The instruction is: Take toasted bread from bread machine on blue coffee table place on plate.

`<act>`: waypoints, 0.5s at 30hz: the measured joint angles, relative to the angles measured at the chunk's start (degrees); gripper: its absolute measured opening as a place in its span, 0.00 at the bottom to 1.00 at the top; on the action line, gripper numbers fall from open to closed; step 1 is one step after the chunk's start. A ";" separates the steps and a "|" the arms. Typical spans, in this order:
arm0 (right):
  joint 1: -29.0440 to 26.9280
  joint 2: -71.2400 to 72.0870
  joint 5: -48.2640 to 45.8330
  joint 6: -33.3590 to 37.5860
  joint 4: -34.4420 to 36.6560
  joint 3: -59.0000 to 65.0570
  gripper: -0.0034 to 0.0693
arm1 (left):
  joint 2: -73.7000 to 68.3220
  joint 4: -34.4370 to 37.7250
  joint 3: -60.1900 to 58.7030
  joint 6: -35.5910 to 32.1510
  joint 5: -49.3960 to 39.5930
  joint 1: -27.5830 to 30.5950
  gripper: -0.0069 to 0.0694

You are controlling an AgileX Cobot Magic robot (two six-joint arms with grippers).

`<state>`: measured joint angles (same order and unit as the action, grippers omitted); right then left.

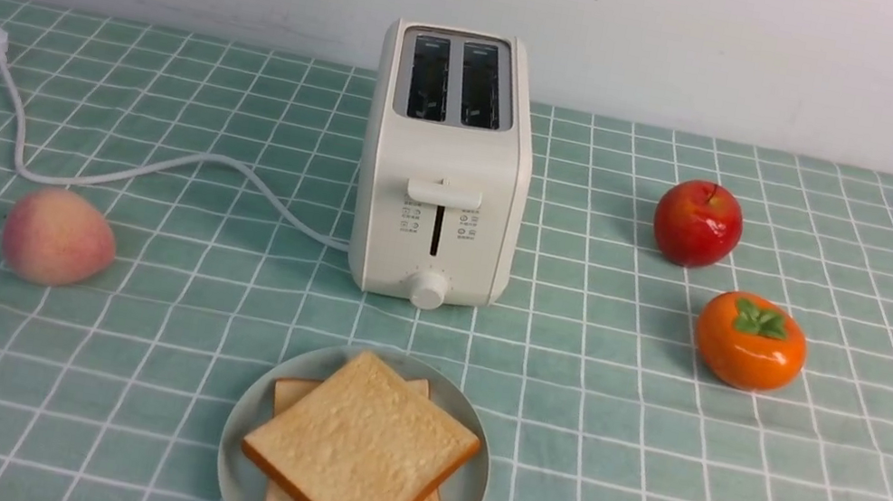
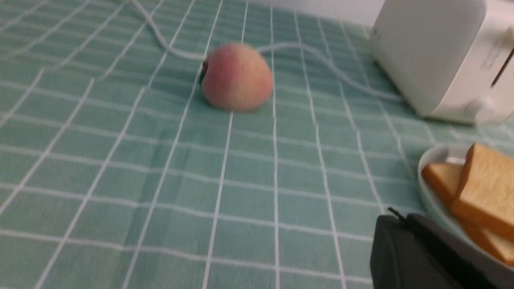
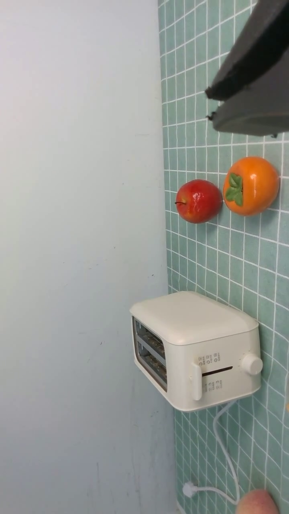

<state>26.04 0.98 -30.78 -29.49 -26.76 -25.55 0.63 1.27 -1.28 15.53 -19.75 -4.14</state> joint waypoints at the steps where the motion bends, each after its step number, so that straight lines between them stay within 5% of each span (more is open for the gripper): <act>1: 0.00 0.00 0.00 0.00 0.00 0.00 0.11 | 0.00 0.00 -0.16 0.00 -0.68 0.00 0.09; 15: 0.00 0.00 0.00 0.00 -0.04 0.00 0.14 | 0.00 0.00 -0.42 0.00 -2.46 0.00 0.10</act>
<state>26.04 0.98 -30.78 -29.49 -26.81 -25.55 0.63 1.27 -1.70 15.53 -22.21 -4.14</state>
